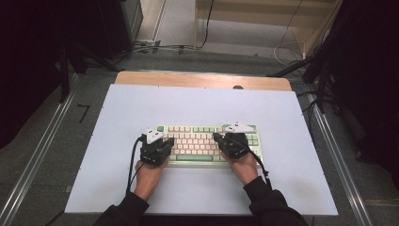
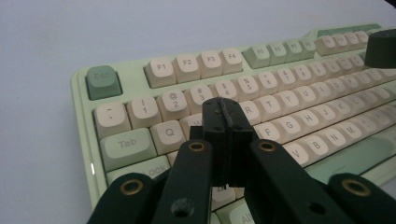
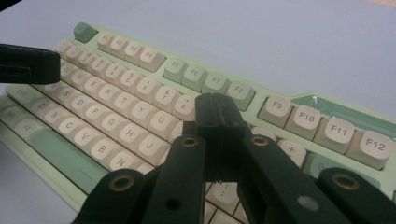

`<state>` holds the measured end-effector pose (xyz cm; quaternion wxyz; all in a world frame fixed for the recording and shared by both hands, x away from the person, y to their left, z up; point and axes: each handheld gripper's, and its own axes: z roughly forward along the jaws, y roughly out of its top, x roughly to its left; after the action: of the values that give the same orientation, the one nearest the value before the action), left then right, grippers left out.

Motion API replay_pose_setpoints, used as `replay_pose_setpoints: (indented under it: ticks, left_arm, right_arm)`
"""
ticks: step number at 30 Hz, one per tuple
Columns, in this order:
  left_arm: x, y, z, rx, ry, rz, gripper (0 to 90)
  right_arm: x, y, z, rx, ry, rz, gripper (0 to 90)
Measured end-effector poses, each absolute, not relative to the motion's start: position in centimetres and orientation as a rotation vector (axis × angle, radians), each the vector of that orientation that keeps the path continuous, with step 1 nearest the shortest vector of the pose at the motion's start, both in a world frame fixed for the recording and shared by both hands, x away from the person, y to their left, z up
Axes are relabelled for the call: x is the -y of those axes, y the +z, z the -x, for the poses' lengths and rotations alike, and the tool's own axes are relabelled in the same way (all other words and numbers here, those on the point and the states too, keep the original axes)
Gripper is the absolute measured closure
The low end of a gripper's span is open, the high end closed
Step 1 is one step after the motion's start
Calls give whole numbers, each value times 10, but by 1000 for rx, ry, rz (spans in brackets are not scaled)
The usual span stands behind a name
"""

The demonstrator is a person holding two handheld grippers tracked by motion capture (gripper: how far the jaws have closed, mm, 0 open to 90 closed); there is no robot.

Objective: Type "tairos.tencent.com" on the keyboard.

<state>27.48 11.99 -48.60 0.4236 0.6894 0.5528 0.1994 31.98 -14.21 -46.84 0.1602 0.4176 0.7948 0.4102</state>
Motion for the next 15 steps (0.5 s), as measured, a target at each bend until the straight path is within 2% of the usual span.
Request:
replay_pose_setpoints:
  ticks: [15]
  left_arm:
    - [-123, -485, -275, -1380, 501, -1725, 900]
  right_arm:
    - [143, -467, -315, -2281, 1166, -1175, 874]
